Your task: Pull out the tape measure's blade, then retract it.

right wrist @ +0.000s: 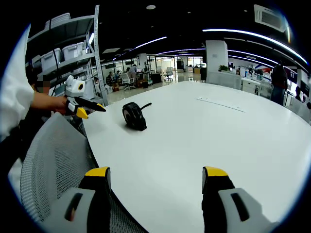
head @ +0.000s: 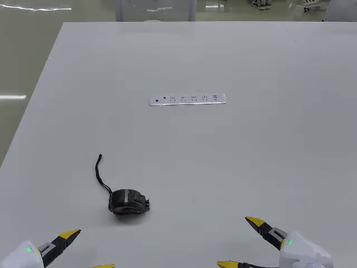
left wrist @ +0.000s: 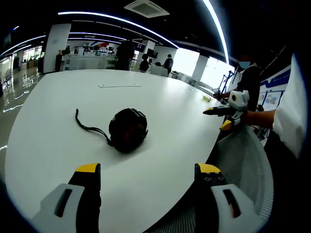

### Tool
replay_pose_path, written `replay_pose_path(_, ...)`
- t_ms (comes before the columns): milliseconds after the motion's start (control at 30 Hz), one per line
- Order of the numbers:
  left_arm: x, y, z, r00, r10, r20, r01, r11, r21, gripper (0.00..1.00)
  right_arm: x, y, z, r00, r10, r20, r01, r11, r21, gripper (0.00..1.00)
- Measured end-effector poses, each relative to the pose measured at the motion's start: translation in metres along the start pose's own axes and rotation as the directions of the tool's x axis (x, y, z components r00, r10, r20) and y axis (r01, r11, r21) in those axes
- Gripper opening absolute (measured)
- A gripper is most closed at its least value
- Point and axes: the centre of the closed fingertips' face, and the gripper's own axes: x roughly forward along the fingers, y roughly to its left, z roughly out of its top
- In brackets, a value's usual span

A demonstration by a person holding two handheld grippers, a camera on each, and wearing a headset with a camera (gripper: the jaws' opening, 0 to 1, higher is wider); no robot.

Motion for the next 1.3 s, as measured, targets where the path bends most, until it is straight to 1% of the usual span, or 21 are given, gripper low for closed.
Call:
replay_pose_path(233, 0.000, 0.000, 0.000, 1.0000, 0.000, 0.000, 0.000, 1.000, 0.001, 0.77, 0.000, 0.000, 0.000, 1.0000, 0.001, 0.000, -0.001, 1.000, -0.001, 0.78)
replay_pose_path(400, 0.000, 0.001, -0.001, 1.0000, -0.002, -0.003, 0.002, 1.000, 0.004, 0.77, -0.001, 0.001, 0.001, 0.9999, 0.009, 0.012, -0.009, 1.000, 0.002, 0.76)
replay_pose_path(567, 0.000, 0.004, -0.001, 1.0000, 0.003, -0.007, -0.003, 1.000, 0.017, 0.77, 0.000, 0.002, 0.000, 0.9998, 0.016, 0.009, -0.016, 1.000, 0.002, 0.75)
replay_pose_path(667, 0.001, 0.004, 0.000, 0.9999, -0.003, -0.012, 0.003, 1.000, 0.025, 0.78, 0.001, 0.003, 0.000, 0.9997, 0.022, 0.009, -0.022, 1.000, 0.001, 0.75)
replay_pose_path(800, 0.004, 0.006, 0.002, 0.9998, -0.007, -0.021, 0.008, 0.999, 0.045, 0.78, 0.002, 0.004, 0.002, 0.9993, 0.034, 0.016, -0.034, 0.999, 0.000, 0.73)
replay_pose_path(867, 0.005, 0.008, 0.001, 0.9992, -0.011, -0.039, 0.014, 0.997, 0.077, 0.77, 0.003, 0.004, 0.002, 0.9992, 0.036, 0.014, -0.036, 0.999, -0.002, 0.72)
replay_pose_path(933, 0.008, 0.007, 0.002, 0.9987, -0.017, -0.048, 0.021, 0.995, 0.095, 0.77, 0.004, 0.004, 0.003, 0.9989, 0.043, 0.020, -0.043, 0.999, -0.001, 0.72)
replay_pose_path(1200, 0.015, 0.011, 0.006, 0.9970, -0.044, -0.064, 0.052, 0.989, 0.142, 0.75, 0.005, 0.004, 0.003, 0.9982, 0.055, 0.023, -0.055, 0.998, -0.008, 0.69)
replay_pose_path(1300, 0.019, 0.010, 0.009, 0.9964, -0.056, -0.064, 0.065, 0.987, 0.149, 0.76, 0.006, 0.005, 0.003, 0.9978, 0.063, 0.021, -0.062, 0.998, -0.012, 0.68)
